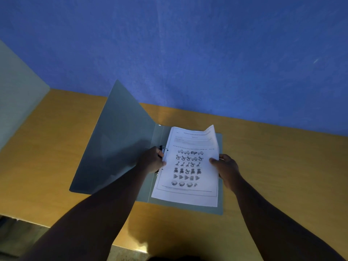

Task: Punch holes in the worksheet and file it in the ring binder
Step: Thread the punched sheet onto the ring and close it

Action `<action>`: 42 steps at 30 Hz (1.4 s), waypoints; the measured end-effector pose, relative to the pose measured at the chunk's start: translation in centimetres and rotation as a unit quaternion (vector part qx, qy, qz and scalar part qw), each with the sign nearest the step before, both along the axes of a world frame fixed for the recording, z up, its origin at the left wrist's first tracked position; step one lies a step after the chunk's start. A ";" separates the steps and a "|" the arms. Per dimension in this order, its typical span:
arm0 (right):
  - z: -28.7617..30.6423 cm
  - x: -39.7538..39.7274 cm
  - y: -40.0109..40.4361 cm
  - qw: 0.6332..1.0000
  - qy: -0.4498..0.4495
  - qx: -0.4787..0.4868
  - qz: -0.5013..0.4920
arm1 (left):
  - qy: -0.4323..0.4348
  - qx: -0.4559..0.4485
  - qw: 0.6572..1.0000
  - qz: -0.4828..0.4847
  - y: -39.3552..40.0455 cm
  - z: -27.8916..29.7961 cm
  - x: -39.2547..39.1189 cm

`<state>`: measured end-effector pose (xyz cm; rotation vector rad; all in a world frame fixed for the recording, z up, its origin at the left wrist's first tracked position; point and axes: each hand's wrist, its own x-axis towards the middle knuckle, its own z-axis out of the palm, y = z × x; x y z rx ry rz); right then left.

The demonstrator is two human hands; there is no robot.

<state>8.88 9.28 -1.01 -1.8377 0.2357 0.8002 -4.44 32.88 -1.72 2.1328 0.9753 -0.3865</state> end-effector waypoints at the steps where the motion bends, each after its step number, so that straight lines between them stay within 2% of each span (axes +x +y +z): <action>1: -0.1 0.0 0.0 1.000 0.003 0.002 -0.004 | 0.016 -0.003 1.000 -0.012 0.1 0.2 0.1; 7: -0.1 0.0 0.3 0.999 0.019 0.022 -0.021 | 0.102 -0.005 0.991 -0.088 0.8 0.9 0.5; 17: 0.0 0.3 0.3 1.000 0.014 0.020 -0.016 | 0.129 0.027 0.982 -0.133 0.5 0.9 1.0; 23: -0.2 0.1 0.3 0.999 -0.019 -0.031 0.021 | 0.089 0.090 0.987 -0.101 0.2 0.7 0.5; 28: -1.1 -0.2 0.6 0.991 -0.047 -0.106 0.074 | 0.049 0.179 0.981 -0.061 -0.1 0.6 0.2; 31: -1.4 -0.2 0.8 0.982 -0.057 -0.151 0.096 | 0.008 0.220 0.975 -0.008 -0.4 0.3 0.2; 42: -2.5 -0.5 2.3 0.958 -0.086 -0.256 0.100 | -0.089 0.166 0.976 0.111 -2.4 -1.4 0.6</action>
